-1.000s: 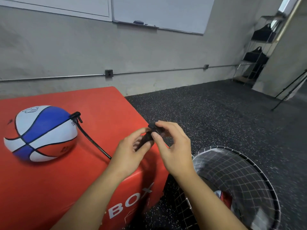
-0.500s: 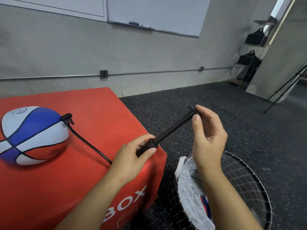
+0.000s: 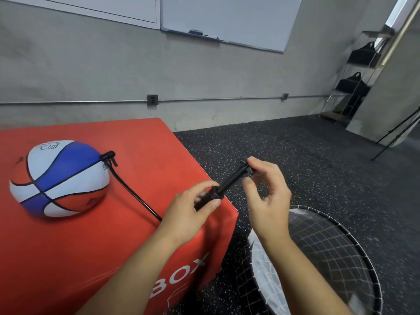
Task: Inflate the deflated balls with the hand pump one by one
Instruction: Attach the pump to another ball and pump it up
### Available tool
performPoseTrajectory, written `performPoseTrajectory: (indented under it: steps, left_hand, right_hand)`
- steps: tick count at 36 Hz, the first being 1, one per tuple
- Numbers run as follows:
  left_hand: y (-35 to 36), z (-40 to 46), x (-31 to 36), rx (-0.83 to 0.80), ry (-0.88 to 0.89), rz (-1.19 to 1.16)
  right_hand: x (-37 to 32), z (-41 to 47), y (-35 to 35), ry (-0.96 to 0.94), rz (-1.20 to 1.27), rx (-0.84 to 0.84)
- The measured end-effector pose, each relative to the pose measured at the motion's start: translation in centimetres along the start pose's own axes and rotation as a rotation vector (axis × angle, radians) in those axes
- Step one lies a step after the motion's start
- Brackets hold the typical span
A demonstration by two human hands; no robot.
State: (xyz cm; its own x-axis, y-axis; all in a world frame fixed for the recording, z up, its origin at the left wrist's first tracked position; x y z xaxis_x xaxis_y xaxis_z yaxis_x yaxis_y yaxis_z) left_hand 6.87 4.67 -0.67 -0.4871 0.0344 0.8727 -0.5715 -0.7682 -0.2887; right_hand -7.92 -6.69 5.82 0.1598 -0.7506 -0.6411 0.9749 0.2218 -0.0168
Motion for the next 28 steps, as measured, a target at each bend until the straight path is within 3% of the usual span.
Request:
performPoseTrajectory:
  steps: [15, 23, 28]
  left_hand:
    - [-2.1, 0.3, -0.1, 0.042, -0.048, -0.156]
    - [-2.0, 0.0, 0.3, 0.033, -0.01, -0.111]
    - [-0.6, -0.3, 0.3, 0.008, 0.014, -0.017]
  right_hand:
    - [-0.9, -2.9, 4.7, -0.069, -0.022, -0.209]
    - [-1.0, -1.9, 3.7, -0.032, -0.005, -0.146]
    - [-0.9, 0.8, 0.9, 0.072, 0.083, 0.071]
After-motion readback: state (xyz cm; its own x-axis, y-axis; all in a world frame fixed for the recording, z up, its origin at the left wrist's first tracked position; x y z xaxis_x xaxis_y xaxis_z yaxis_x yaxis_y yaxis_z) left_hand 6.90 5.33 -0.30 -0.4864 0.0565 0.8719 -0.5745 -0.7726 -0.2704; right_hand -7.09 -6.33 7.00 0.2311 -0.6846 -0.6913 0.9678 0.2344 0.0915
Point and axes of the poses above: each hand's wrist, its own z-axis towards the middle knuckle, its own y-axis out of the palm, x = y × z, the point moved 4 cm from there along z, towards the middle knuckle, and after that the axes turned 10 degrees about x, right-handed, at the moved point
